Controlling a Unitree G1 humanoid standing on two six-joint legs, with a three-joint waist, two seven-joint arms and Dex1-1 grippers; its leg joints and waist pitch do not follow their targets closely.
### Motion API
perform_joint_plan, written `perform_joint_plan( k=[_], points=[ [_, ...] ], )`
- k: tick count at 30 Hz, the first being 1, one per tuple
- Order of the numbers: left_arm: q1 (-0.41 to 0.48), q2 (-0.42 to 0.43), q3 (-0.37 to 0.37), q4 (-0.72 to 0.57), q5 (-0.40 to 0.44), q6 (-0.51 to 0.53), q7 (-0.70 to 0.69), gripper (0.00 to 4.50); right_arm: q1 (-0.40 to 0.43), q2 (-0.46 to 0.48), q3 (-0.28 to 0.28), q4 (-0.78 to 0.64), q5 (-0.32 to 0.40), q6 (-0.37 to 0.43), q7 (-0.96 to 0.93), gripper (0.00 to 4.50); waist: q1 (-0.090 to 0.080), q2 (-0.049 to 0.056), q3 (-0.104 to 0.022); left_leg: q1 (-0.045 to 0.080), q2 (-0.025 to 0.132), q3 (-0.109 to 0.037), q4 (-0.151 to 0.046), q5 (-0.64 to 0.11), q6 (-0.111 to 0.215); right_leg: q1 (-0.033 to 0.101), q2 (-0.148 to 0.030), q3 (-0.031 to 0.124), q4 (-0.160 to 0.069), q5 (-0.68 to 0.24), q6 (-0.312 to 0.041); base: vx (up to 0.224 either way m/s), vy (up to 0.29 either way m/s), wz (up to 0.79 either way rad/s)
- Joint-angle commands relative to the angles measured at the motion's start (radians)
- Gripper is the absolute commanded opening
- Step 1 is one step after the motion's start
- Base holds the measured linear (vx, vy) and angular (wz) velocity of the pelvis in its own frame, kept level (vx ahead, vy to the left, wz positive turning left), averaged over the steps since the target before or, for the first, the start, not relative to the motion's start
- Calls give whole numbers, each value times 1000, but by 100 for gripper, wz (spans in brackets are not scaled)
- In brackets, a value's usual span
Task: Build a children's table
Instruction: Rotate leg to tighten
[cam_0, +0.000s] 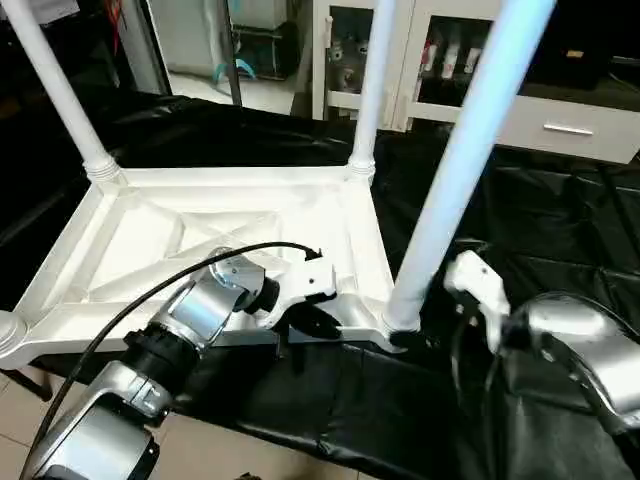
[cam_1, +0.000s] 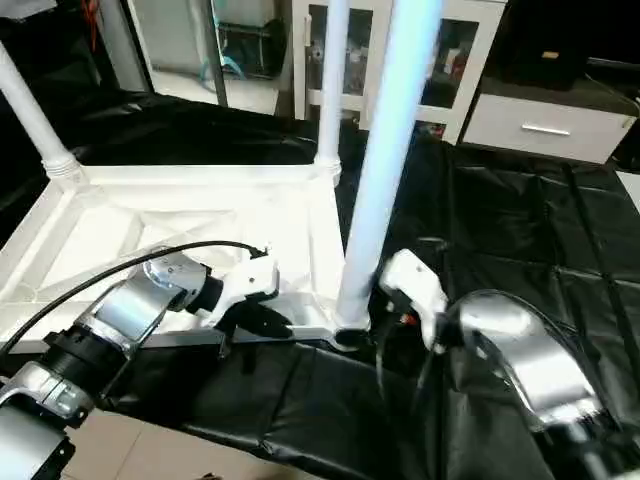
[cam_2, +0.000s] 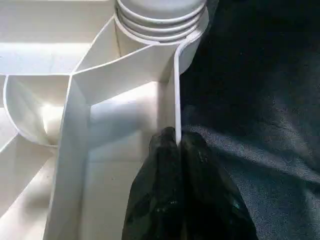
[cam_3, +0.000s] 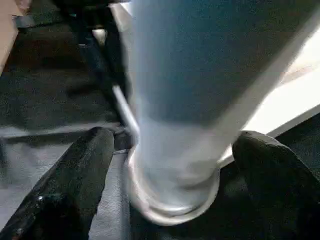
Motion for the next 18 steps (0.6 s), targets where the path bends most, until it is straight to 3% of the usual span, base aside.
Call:
perform_joint_plan(
  k=[1, 4, 7, 9, 10, 13, 18],
  points=[
    [43, -2, -91, -1, 36, 29, -47, 0, -16, 0, 22, 20, -25, -20, 4, 408, -4, -18, -49, 6, 29, -2, -61, -131, 68, 35, -39, 39, -59, -8, -271, 0, 0, 0],
    [52, 10, -90, -37, 32, 50, -48, 0, -43, -6, 50, 54, -53, -32, 26, 408, -6, -30, -50, 3, 27, -2, -60, -109, 76, 38, -37, 39, -56, 15, -263, 0, 0, 0],
    [57, 17, -90, -46, 32, 52, -48, 0, -55, -10, 57, 70, -57, -33, 44, 408, -7, -29, -48, 5, 28, -1, -61, -124, 78, 36, -38, 39, -59, -7, -260, 0, 0, 0],
    [62, 22, -87, -57, 31, 63, -46, 0, -69, -6, 61, 91, -57, -37, 63, 408, -8, -17, -49, 7, 28, -2, -61, -138, 67, 34, -36, 40, -59, -4, -262, 0, 0, 0],
    [62, 21, -88, -57, 33, 66, -45, 0, -76, -1, 61, 104, -57, -40, 67, 379, -10, -21, -50, 7, 28, -1, -61, -141, 65, 35, -35, 40, -60, 2, -263, 0, 0, 0],
    [62, 15, -95, -58, 37, 75, -37, 0, -90, 14, 61, 129, -52, -44, 77, 367, -10, -30, -50, 5, 26, 0, -60, -141, 68, 37, -36, 39, -58, 10, -272, 0, 0, 0],
    [70, 19, -94, -79, 34, 96, -36, 0, -89, 25, 80, 136, -56, -48, 100, 322, -10, -31, -50, 7, 27, 0, -60, -135, 71, 37, -35, 40, -57, 6, -273, 0, 0, 0]
  ],
)
